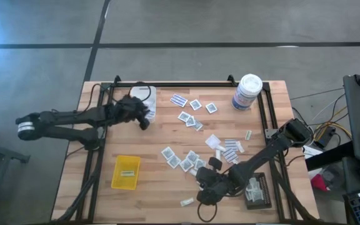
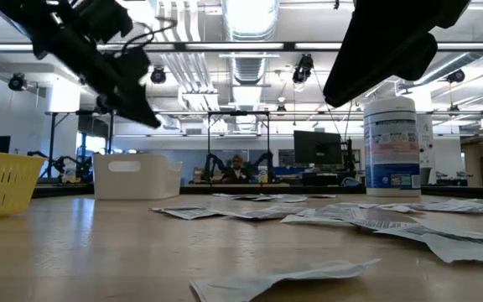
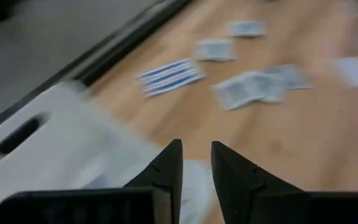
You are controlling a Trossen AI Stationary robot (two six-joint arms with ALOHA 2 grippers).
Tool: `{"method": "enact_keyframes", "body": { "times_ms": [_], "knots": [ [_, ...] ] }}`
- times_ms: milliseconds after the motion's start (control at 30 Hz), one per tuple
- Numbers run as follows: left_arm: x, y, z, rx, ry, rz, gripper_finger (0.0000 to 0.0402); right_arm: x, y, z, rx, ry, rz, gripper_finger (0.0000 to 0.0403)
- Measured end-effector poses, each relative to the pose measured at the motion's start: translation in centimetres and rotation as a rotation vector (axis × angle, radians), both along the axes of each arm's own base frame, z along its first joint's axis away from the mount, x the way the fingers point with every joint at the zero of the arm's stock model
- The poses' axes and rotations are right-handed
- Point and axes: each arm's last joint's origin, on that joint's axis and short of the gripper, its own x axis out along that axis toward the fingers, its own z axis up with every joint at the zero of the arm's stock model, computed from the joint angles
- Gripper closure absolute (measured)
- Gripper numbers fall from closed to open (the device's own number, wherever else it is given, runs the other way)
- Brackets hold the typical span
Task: Pick & Place First Aid Supplies
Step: Put the towelette pack into the black bin
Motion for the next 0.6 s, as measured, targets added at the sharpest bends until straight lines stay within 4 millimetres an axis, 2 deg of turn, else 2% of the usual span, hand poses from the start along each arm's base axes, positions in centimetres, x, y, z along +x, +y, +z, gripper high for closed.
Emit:
{"method": "enact_keyframes", "body": {
  "times_ms": [233, 600],
  "knots": [
    [1.5, -3.6, 0.9, 0.022, -0.064, -0.279, 0.0323, -0.1, -0.1, -0.2, 0.006, 0.004, -0.014, 0.0351],
    [3.9, -10.7, -0.3, 0.016, -0.131, -0.586, 0.0323, -0.1, -0.3, -0.4, -0.003, -0.028, -0.089, 0.0351]
  ]
}}
